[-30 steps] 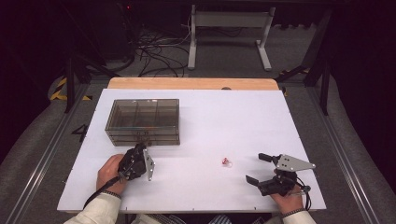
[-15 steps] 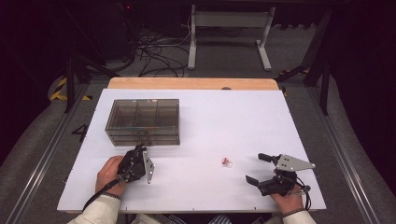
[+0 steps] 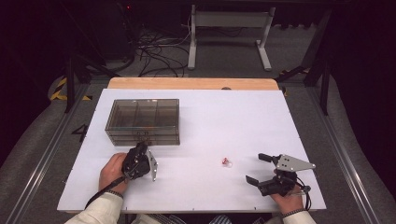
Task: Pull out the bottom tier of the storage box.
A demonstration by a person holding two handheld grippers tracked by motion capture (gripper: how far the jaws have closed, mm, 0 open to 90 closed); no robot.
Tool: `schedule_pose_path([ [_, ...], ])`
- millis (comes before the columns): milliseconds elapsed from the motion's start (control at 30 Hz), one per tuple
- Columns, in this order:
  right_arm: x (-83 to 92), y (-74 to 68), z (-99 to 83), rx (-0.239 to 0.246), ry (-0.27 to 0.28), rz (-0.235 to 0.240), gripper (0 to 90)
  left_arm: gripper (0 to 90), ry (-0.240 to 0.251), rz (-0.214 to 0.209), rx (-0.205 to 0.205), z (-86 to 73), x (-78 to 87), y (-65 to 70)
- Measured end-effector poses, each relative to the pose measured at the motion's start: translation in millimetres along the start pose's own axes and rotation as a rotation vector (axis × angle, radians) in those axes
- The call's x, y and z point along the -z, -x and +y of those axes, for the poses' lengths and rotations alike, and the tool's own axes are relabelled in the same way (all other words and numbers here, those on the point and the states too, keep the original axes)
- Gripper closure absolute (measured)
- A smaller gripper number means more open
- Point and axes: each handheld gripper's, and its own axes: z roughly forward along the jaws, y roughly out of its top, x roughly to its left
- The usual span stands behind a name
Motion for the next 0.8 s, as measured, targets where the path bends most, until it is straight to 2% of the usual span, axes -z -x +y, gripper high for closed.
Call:
schedule_pose_path([
  [100,0.0,0.2,0.1,-0.001,0.000,0.000,1.9,78.2,-0.011,0.005,-0.019,1.3,0.0,1.6],
  [133,0.0,0.2,0.1,-0.002,0.000,0.000,1.9,78.6,-0.015,0.018,-0.028,2.0,0.3,1.9],
  [800,1.1,0.8,0.0,-0.007,0.005,0.011,1.9,79.7,-0.029,0.032,-0.039,4.2,3.3,2.1],
])
